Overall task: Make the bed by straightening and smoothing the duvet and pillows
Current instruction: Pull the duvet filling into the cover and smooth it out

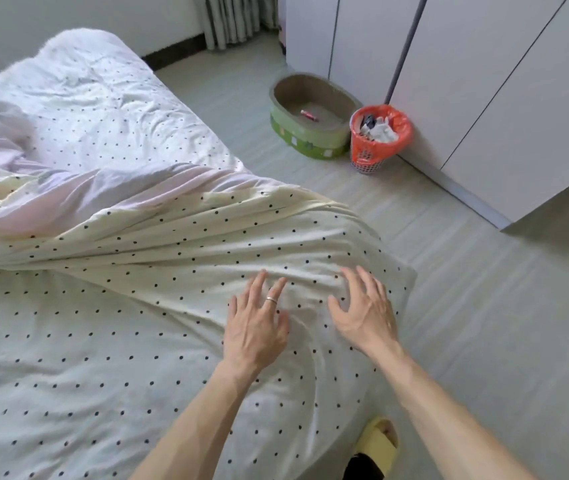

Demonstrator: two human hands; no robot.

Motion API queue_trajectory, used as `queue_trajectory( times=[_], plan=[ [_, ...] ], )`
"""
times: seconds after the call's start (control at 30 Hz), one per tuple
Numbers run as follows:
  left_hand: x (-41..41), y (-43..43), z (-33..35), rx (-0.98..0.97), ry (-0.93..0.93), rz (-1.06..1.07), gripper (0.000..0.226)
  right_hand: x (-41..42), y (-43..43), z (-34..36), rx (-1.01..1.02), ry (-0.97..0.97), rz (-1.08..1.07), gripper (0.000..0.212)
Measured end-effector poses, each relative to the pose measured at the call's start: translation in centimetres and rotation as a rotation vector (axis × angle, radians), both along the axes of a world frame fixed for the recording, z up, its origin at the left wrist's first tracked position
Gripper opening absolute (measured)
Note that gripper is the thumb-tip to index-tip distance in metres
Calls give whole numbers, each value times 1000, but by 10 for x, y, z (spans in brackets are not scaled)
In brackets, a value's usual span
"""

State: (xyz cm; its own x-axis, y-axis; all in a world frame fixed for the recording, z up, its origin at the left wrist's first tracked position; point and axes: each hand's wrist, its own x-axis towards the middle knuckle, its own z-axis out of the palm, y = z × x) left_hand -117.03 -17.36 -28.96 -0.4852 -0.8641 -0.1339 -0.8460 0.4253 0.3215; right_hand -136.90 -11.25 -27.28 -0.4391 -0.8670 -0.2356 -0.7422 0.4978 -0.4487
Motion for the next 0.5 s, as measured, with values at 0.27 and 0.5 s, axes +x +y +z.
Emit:
queue_trajectory(
  times=[0.27, 0.5],
  plan=[
    [-59, 12, -9, 164, -116, 247, 55, -124, -58, 5, 116, -177, 90, 90],
    [-68, 4, 18, 260, -36, 381, 44, -149, -121, -6, 303, -427, 101, 133]
  ],
)
